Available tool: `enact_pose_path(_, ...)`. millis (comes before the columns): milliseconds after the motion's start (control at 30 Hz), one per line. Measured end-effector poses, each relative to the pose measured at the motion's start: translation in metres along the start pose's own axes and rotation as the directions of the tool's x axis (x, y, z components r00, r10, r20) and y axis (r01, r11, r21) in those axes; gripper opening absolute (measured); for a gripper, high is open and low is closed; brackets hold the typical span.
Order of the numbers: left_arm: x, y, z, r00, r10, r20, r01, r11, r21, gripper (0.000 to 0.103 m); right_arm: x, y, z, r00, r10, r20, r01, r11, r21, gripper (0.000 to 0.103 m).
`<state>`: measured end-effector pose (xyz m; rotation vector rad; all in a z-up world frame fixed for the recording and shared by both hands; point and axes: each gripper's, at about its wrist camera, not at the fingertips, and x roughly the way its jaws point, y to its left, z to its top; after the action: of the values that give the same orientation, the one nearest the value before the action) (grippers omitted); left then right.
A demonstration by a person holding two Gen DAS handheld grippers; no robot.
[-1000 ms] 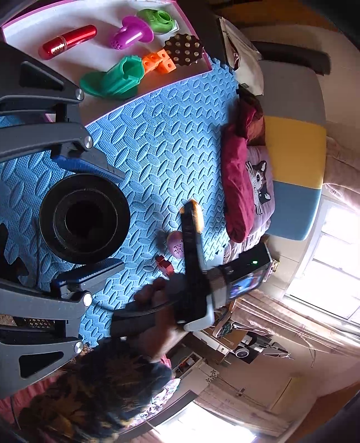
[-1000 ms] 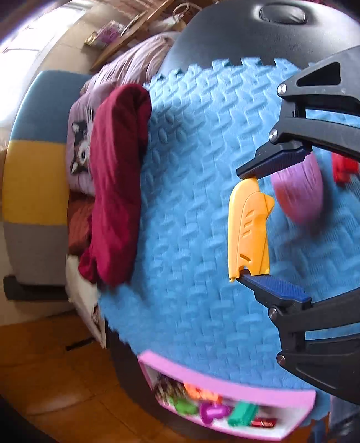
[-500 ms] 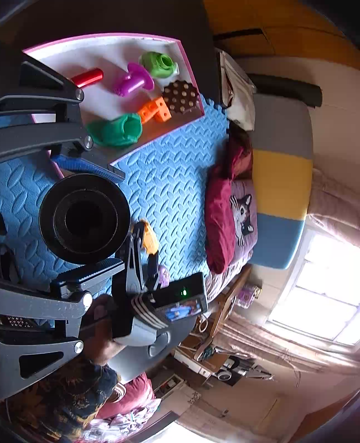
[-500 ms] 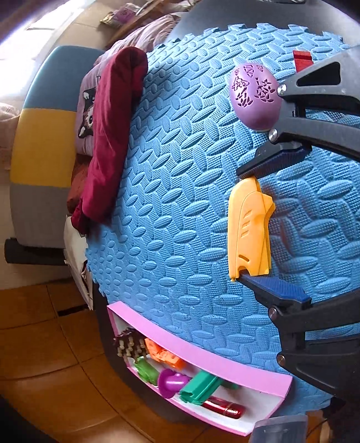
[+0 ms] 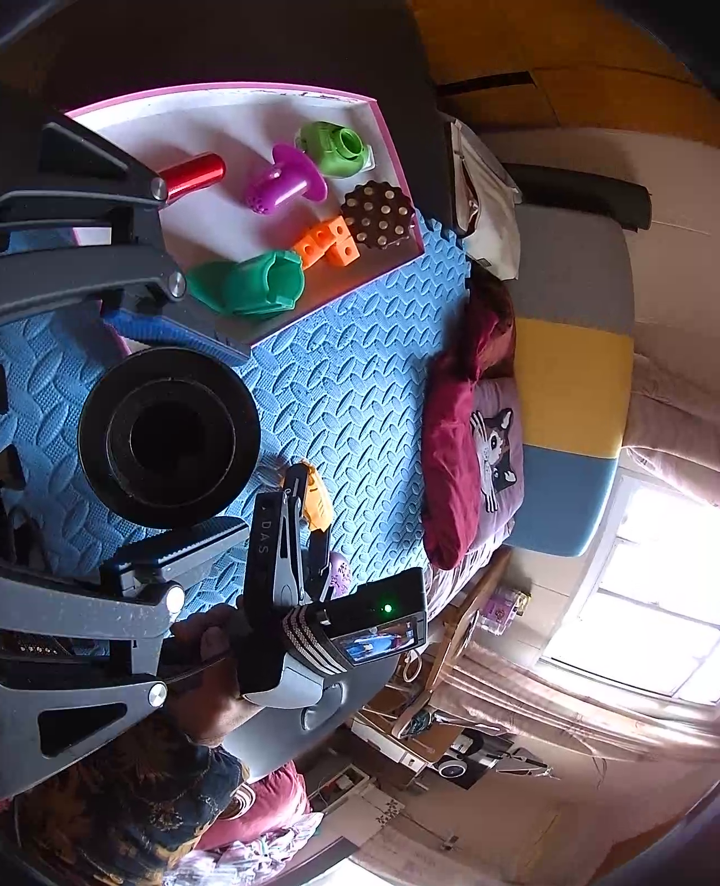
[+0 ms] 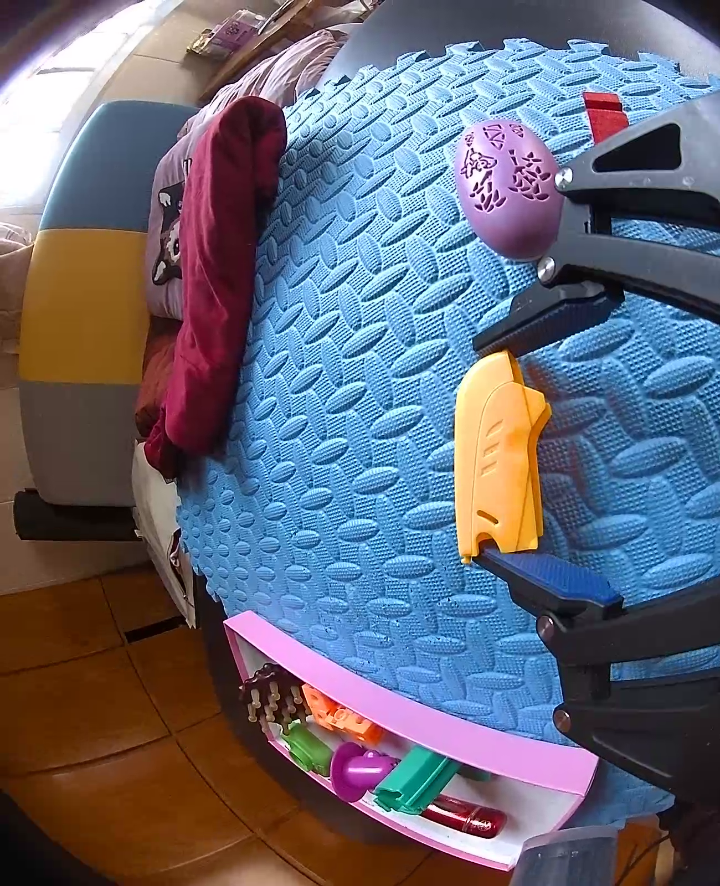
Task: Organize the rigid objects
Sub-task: 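Carry the black cup toward the tray with the left tool while right tool holds orange piece, then lower the black cup into the tray and open the left tool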
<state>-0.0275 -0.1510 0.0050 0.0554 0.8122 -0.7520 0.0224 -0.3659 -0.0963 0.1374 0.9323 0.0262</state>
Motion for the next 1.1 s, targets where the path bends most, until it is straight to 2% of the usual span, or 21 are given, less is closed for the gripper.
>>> enact_pose_path(200, 0.000, 0.002, 0.000, 1.000, 0.000, -0.003, 0.000, 1.000, -0.013, 0.057, 0.002, -0.002, -0.001, 1.000, 0.006, 0.012, -0.006, 1.000, 0.018, 0.070)
enact_pose_path(367, 0.000, 0.004, 0.000, 1.000, -0.001, 0.000, 0.001, 1.000, -0.017, 0.057, 0.005, 0.007, -0.005, 0.998, -0.051, 0.038, 0.052, 0.998, -0.031, 0.073)
enact_pose_path(500, -0.003, 0.007, 0.000, 1.000, -0.001, 0.008, 0.001, 1.000, -0.022, 0.057, 0.005, 0.005, -0.005, 0.998, -0.041, 0.039, 0.042, 0.999, -0.024, 0.074)
enact_pose_path(567, -0.005, 0.007, 0.000, 1.000, -0.002, 0.014, 0.003, 1.000, -0.023, 0.057, 0.005, 0.005, -0.005, 0.999, -0.028, 0.037, 0.029, 0.999, -0.025, 0.077)
enact_pose_path(633, -0.006, 0.007, 0.000, 1.000, -0.003, 0.014, 0.004, 1.000, -0.025, 0.057, 0.007, 0.008, -0.005, 0.999, -0.021, 0.026, 0.022, 0.999, -0.044, 0.086)
enact_pose_path(667, -0.006, 0.007, 0.000, 1.000, -0.004, 0.013, 0.004, 1.000, -0.027, 0.057, 0.008, 0.010, -0.005, 0.999, -0.029, 0.024, 0.030, 0.998, -0.053, 0.087)
enact_pose_path(900, -0.009, 0.010, 0.000, 1.000, -0.008, 0.018, 0.008, 0.999, -0.034, 0.057, 0.007, 0.008, -0.005, 0.999, -0.027, 0.027, 0.029, 0.998, -0.052, 0.088)
enact_pose_path(1100, -0.026, 0.024, 0.005, 0.998, 0.013, 0.059, -0.010, 0.998, -0.056, 0.057, 0.007, 0.007, -0.005, 0.999, -0.029, 0.027, 0.031, 0.998, -0.053, 0.087)
